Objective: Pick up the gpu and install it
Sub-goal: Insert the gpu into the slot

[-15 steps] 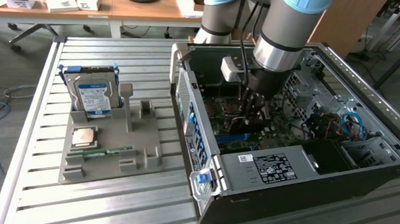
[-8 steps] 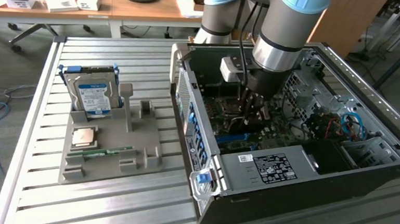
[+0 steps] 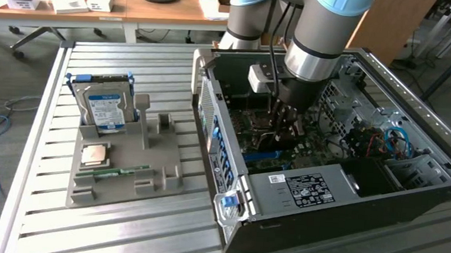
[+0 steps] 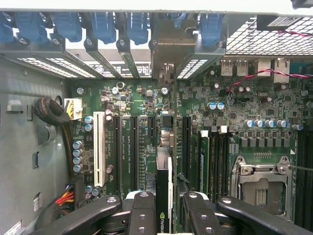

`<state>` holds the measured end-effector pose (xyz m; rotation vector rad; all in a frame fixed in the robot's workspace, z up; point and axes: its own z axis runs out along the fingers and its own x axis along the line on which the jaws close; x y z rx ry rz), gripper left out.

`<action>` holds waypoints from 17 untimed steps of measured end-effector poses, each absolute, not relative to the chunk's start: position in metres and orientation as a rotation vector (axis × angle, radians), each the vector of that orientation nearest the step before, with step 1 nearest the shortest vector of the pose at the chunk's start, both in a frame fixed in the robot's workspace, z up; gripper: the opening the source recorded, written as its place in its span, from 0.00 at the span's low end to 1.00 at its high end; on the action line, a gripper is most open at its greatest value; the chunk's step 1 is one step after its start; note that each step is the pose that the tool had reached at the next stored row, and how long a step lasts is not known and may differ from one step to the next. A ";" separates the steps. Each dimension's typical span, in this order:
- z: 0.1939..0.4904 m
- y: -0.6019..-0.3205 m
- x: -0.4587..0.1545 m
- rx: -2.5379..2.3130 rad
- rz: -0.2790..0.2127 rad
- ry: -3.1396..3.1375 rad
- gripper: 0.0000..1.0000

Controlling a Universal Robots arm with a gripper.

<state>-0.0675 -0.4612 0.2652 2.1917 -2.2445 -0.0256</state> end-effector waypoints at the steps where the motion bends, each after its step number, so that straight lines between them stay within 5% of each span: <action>1: 0.265 -0.461 -0.068 2.192 -0.026 -2.245 0.26; 17: 0.263 -0.461 -0.068 2.192 -0.026 -2.245 0.26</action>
